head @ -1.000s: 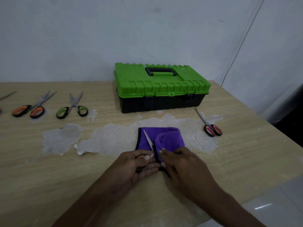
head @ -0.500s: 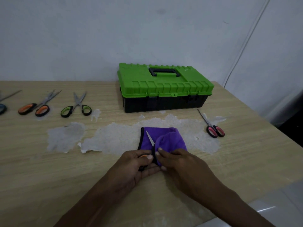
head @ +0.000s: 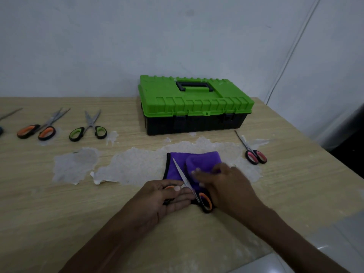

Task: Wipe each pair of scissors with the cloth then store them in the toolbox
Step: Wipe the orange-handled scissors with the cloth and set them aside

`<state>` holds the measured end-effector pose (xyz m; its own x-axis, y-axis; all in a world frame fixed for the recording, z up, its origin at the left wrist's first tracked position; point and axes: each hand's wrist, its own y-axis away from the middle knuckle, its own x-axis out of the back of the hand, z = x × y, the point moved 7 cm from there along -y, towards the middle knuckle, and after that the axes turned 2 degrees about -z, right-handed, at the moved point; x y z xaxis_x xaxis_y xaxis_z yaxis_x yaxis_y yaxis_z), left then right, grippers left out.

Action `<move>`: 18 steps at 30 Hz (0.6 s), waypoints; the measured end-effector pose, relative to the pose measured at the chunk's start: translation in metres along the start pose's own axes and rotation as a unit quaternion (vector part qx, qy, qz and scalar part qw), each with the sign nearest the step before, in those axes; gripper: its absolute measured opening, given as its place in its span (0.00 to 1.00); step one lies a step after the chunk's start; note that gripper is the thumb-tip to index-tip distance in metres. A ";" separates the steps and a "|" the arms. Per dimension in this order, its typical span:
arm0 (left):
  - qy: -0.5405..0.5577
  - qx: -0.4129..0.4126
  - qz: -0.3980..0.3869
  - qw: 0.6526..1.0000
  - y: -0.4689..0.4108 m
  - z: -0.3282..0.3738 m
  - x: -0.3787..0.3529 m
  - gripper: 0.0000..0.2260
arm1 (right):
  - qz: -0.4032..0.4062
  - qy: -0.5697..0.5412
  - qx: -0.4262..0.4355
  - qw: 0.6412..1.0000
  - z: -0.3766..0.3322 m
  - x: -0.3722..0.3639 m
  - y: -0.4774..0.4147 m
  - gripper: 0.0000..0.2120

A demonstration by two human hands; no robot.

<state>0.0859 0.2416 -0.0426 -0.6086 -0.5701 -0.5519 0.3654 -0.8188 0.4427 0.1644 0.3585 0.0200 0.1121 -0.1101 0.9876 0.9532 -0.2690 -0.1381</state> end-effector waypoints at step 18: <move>-0.028 0.005 -0.015 0.999 -0.004 0.002 0.001 0.10 | -0.035 -0.030 0.050 0.998 -0.025 -0.019 -0.062 0.20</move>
<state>0.0828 0.2450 -0.0438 -0.6586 -0.5399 -0.5242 0.3388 -0.8348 0.4340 0.0962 0.3533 0.0077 0.0586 -0.0362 0.9976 0.9820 -0.1775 -0.0642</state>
